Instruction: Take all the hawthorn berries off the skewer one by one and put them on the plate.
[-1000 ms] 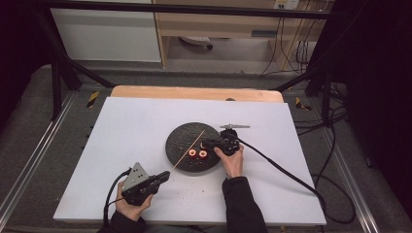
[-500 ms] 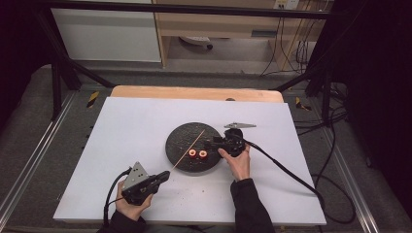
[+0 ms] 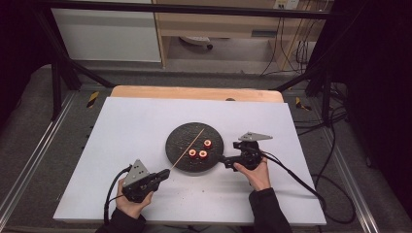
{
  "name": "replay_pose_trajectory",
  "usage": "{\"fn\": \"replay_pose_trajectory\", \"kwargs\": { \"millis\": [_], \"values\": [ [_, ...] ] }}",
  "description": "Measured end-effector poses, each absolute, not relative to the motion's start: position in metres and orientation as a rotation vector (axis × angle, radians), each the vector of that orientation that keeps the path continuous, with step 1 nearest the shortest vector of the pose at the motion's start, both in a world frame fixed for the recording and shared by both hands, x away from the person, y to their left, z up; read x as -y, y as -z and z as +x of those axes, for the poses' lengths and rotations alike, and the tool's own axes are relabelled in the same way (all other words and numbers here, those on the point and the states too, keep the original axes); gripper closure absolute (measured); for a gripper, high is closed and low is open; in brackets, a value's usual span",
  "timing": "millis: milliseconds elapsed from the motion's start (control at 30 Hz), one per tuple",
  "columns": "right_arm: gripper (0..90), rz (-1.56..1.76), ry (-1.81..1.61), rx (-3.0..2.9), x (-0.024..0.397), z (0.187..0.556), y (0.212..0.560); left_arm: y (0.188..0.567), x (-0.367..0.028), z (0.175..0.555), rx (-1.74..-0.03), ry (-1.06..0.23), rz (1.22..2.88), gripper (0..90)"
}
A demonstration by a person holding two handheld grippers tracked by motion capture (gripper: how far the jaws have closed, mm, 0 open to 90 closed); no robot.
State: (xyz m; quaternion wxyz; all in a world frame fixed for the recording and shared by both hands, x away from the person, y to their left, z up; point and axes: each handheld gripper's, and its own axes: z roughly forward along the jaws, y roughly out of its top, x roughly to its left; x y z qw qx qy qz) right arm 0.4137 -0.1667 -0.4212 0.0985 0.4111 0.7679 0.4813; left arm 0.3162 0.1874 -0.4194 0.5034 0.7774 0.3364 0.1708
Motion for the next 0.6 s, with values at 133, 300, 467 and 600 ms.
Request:
{"fn": "replay_pose_trajectory", "kwargs": {
  "millis": [133,300,467,600],
  "values": [
    [2.3,1.197,-1.383,-2.279,0.182,0.406,0.424,0.416,-0.186,0.319,-0.815,-0.407,1.887,88.3],
    [0.9,1.173,-1.337,-2.291,0.200,0.398,0.431,0.412,-0.187,0.325,-0.828,-0.405,1.891,88.3],
    [1.0,1.189,-1.317,-2.298,0.215,0.391,0.440,0.410,-0.188,0.333,-0.850,-0.406,1.900,88.3],
    [0.7,1.192,-1.315,-2.301,0.223,0.387,0.442,0.408,-0.187,0.340,-0.870,-0.408,1.913,88.3]
  ]
}}
